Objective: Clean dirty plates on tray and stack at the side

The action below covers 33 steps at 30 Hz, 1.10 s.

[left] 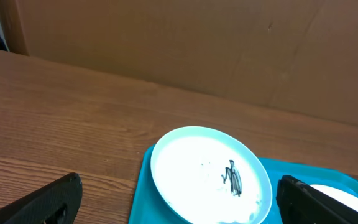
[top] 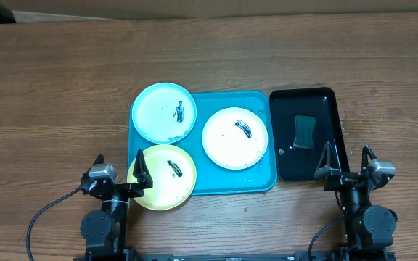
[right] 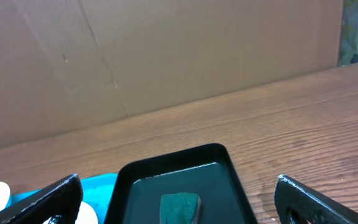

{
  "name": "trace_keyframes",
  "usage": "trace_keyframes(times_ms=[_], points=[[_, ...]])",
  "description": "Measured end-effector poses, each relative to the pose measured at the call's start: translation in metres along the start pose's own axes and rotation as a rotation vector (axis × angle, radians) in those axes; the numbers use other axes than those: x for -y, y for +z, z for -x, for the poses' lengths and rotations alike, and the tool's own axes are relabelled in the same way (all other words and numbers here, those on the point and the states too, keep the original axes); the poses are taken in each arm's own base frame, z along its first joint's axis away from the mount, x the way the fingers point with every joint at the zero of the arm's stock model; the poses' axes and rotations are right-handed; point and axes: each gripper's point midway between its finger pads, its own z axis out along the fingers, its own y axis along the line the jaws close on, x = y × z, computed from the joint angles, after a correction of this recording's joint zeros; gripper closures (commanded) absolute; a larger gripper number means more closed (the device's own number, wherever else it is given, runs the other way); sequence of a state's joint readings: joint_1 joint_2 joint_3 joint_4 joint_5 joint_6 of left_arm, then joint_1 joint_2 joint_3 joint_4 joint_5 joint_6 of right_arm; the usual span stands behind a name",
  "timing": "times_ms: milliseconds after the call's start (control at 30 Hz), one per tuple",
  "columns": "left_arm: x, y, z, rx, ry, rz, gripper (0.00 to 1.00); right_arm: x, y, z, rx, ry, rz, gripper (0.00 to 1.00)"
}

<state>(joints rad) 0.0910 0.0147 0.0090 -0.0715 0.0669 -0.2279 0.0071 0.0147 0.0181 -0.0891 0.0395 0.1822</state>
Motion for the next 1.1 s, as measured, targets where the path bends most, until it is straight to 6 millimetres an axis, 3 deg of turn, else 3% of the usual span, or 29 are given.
trace_keyframes(times_ms=[267, 500, 667, 833, 1000, 1033, 1067, 1100], points=[[0.001, -0.001, -0.004, -0.027, -0.002, -0.003, 0.0, 0.0, 0.0, 0.0, 0.0, 0.0, 0.0, 0.0], [0.016, -0.019, -0.011, -0.213, -0.022, -0.05, 0.0, 0.0, 0.0, 0.0, 0.0, 0.0, 0.0, 0.0], [0.045, -0.034, 0.025, -0.333, -0.018, -0.144, 0.0, 0.0, 0.0, 0.0, 0.0, 0.0, 0.0, 0.0], [0.076, -0.05, 0.055, -0.652, -0.082, -0.218, 0.0, 0.0, 0.0, 0.0, 0.001, 0.0, 0.0, 0.0], [0.104, -0.029, 0.091, -0.859, -0.182, -0.298, 0.0, 0.0, 0.0, 0.0, 0.002, 0.0, 0.001, 0.0], [0.107, -0.024, 0.094, -0.893, -0.202, -0.308, 0.13, 0.0, 0.0, 0.0, 0.001, 0.0, 0.001, 0.0], [0.111, -0.019, 0.094, -0.927, -0.227, -0.321, 0.34, 0.0, 0.0, 0.0, 0.002, 0.0, 0.0, 0.0], [0.113, -0.014, 0.094, -0.949, -0.244, -0.334, 0.67, 0.0, 0.0, 0.0, 0.001, 0.0, 0.001, 0.0]])
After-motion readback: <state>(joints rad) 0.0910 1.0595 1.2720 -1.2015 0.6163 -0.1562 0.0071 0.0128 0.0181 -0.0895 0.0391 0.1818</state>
